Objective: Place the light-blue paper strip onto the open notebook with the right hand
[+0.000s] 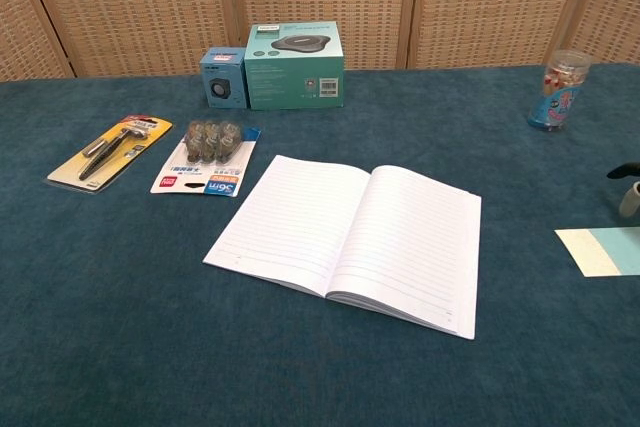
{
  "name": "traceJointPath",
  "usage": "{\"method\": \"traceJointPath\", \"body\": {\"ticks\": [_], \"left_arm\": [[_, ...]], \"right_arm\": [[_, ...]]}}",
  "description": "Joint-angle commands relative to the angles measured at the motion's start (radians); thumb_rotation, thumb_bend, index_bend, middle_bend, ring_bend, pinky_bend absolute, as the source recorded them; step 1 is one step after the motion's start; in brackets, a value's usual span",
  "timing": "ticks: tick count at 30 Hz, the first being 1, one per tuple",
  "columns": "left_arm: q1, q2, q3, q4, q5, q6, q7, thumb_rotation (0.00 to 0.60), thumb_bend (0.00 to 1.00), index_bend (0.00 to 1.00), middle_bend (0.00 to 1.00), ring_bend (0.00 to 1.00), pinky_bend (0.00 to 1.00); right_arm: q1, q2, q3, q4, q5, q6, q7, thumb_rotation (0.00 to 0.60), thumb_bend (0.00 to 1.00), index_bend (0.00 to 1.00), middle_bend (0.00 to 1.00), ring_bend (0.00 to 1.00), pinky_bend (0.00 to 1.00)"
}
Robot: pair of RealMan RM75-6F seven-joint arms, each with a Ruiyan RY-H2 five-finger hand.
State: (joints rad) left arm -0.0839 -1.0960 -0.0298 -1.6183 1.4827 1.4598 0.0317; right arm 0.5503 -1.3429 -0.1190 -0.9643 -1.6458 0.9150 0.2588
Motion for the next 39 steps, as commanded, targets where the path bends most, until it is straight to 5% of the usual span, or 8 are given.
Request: {"method": "traceJointPath", "body": {"ticks": [1,23,33,39], "left_arm": [[0.0,-0.001,0.0,0.0,0.0,0.0,0.002,0.6,0.0,0.0,0.0,0.0,0.0],[-0.002,-0.004,-0.002,-0.001,-0.005,-0.001,0.007,0.6,0.0,0.0,0.0,0.0,0.0],[-0.002,-0.004,-0.001,0.0,-0.005,-0.002,0.006,0.6,0.0,0.0,0.0,0.0,0.0],[-0.002,-0.004,-0.001,-0.002,-0.005,-0.002,0.007,0.6,0.0,0.0,0.0,0.0,0.0]], "right_arm": [[-0.001,-0.011,-0.003,0.013,-0.004,0.005,-0.003,0.6,0.0,0.24,0.0,0.0,0.0],[-0.017,-0.1,-0.021,0.142,-0.026,0.057,0.011,0.6,0.0,0.24,0.0,0.0,0.0],[-0.034,-0.152,-0.031,0.228,-0.055,0.138,0.056,0.6,0.0,0.52,0.0,0.0,0.0],[-0.035,-0.166,-0.044,0.264,-0.073,0.16,0.092,0.6,0.0,0.58,0.0,0.0,0.0]]}}
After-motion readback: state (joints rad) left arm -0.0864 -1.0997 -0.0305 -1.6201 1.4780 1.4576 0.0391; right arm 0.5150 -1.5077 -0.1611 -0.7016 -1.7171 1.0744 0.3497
